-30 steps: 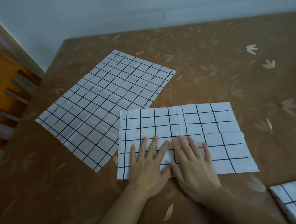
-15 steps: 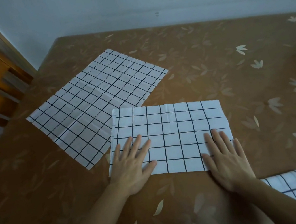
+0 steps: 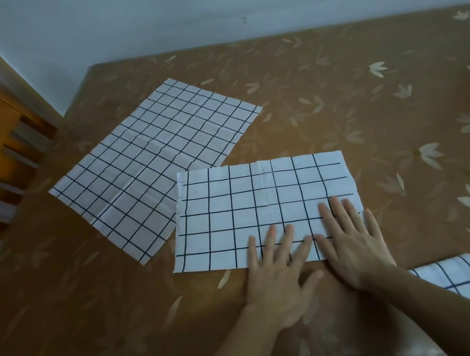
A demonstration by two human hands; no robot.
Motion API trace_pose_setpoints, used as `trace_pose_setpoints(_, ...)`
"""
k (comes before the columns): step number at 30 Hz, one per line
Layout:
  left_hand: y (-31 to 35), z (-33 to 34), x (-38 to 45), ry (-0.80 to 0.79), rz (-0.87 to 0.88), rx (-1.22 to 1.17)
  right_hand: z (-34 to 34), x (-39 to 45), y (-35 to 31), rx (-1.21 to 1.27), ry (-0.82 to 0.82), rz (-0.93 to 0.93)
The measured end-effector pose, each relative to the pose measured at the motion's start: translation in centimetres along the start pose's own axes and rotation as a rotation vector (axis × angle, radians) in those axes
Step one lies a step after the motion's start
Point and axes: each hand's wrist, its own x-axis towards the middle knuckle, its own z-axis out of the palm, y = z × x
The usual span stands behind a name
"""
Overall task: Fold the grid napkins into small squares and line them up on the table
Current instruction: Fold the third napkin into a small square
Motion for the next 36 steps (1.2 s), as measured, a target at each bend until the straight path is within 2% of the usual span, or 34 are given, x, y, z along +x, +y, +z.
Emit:
trace_pose_setpoints(3,-0.1,-0.1,-0.1,-0.027,-0.03,0.025,-1.3,-0.7,1.2,0.016,-0.019,-0.103)
trace_pose_setpoints(5,0.1,-0.6,0.1,-0.026,-0.02,0.039,-2.8,-1.4,3.2,-0.106,0.07,-0.268)
trace_pose_setpoints(7,0.3,-1.2,0.0,-0.118,-0.022,-0.004,-4.3,-1.7,5.1,-0.262,0.118,-0.454)
trace_pose_setpoints(9,0.3,-1.6,0.0,-0.141,-0.025,-0.021,-5.1,-1.5,6.3,-0.376,0.162,-0.589)
trace_pose_setpoints(12,0.1,-1.7,0.0,-0.163,-0.035,-0.064,-5.1,-0.8,5.8,-0.444,0.213,-0.656)
trace_pose_setpoints(16,0.2,-2.5,0.1,-0.208,-0.048,-0.11,-4.6,0.1,4.7,-0.471,0.189,-0.604)
trace_pose_setpoints(19,0.7,-3.6,0.1,-0.2,-0.049,-0.116,-5.3,-0.8,4.1,-0.267,0.141,-0.514)
trace_pose_setpoints(21,1.3,-4.4,0.3,-0.144,-0.03,-0.133,-5.8,-1.9,3.3,-0.152,0.171,-0.469)
trace_pose_setpoints(25,3.4,-6.2,0.5,-0.004,-0.013,-0.338,-6.7,-5.1,1.1,0.114,0.301,-0.346)
trace_pose_setpoints(27,4.1,-7.6,-0.1,0.036,0.033,-0.314,-6.7,-7.0,0.1,0.241,0.312,-0.309)
trace_pose_setpoints(30,3.6,-9.0,-2.7,-0.002,0.069,-0.251,-7.2,-9.8,-0.8,0.404,0.103,-0.276)
trace_pose_setpoints(33,1.7,-9.3,-6.4,-0.042,0.14,-0.305,-7.0,-12.5,-1.0,0.334,-0.044,-0.272)
trace_pose_setpoints(36,-0.3,-9.9,-10.8,-0.129,0.168,-0.477,-6.5,-14.8,-1.3,0.24,-0.003,-0.201)
